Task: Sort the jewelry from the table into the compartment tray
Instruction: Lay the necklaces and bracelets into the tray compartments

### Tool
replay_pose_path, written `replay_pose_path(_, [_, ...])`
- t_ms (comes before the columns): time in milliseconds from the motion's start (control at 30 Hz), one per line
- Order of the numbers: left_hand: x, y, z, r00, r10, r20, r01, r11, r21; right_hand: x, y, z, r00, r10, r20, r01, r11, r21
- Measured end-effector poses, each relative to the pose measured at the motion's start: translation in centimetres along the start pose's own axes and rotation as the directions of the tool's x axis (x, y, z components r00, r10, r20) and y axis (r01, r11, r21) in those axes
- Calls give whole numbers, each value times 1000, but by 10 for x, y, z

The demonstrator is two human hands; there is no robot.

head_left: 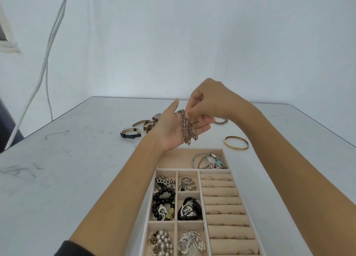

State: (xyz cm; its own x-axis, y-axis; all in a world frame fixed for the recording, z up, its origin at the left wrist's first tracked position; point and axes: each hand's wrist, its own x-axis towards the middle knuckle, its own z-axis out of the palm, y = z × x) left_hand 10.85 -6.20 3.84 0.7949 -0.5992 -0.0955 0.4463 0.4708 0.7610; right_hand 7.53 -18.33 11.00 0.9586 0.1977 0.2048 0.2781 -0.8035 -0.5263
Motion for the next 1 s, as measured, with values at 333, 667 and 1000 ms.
replay_pose_path(333, [2, -2, 0, 1000, -8, 1, 8, 1000, 5, 23, 6, 12, 989, 33, -143, -35, 999, -12])
replay_pose_path(667, [5, -4, 0, 993, 61, -98, -65, 997, -37, -10, 38, 4, 949, 220, -226, -75, 853, 516])
replay_pose_path(1000, [3, -14, 16, 996, 83, -42, -83, 997, 7, -54, 82, 42, 853, 515, -83, -207, 481, 852])
